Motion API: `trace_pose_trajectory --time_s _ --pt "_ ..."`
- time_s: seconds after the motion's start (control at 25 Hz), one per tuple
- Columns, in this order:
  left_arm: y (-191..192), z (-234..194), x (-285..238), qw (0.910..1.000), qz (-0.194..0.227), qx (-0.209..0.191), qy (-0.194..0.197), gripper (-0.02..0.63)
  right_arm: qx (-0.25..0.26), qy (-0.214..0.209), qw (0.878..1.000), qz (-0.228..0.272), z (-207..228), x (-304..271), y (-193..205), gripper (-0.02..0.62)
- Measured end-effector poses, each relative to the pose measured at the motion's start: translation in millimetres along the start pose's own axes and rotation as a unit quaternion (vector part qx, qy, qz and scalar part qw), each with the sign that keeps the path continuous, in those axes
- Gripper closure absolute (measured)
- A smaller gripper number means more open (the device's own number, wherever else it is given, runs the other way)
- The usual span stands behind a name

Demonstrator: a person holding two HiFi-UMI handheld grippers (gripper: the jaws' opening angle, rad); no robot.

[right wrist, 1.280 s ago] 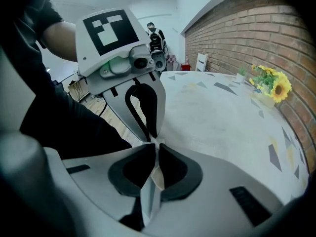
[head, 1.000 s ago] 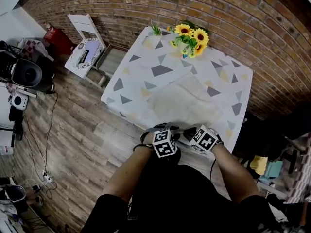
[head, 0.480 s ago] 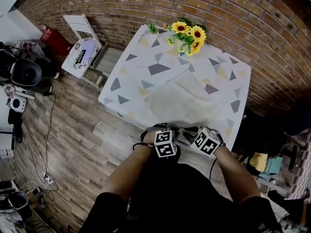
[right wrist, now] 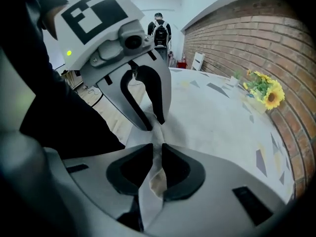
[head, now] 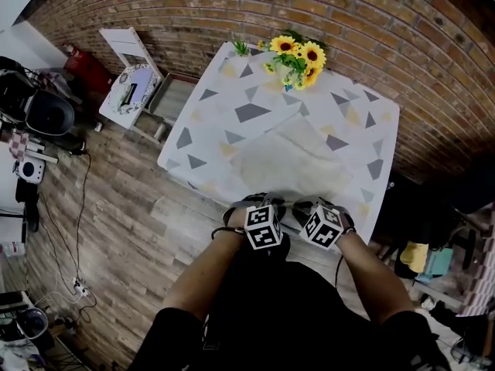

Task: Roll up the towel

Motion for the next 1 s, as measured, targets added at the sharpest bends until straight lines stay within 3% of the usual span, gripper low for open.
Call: trace_pose_trajectory --time_s 0.2,0.36,0.6,0.84,1.0 --pt "-3 8 1 0.9963 -0.003 -0.085 -0.014 0.510 -0.039 -0.024 0.999 0.011 7 -3 2 0.520" --pt "2 10 -9 0.9948 -0.019 -0.100 -0.008 0.505 -0.045 -0.029 0.998 0.016 7 1 0 0.504" --pt "7 7 -13 0.9985 -0.015 -0.048 0.022 0.530 -0.016 -0.034 0.999 -0.016 -2 -2 7 0.451" --pt "9 6 -7 0.9979 -0.011 0.011 0.063 0.560 -0.009 0.004 1.000 0.024 -5 12 -3 0.486" --pt "8 14 -3 0.9953 -0.014 0.030 0.091 0.563 0.007 -0.006 0.999 0.048 -19 24 -11 0.533"
Point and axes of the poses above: the fingertips, and each gripper's own axes: x backward along the fingers, z to its right, y out of its underside, the point moved 4 cm from there along x, backward along the fingers, and after that the axes turned 9 degrees about -y, right-handed, at the moved point
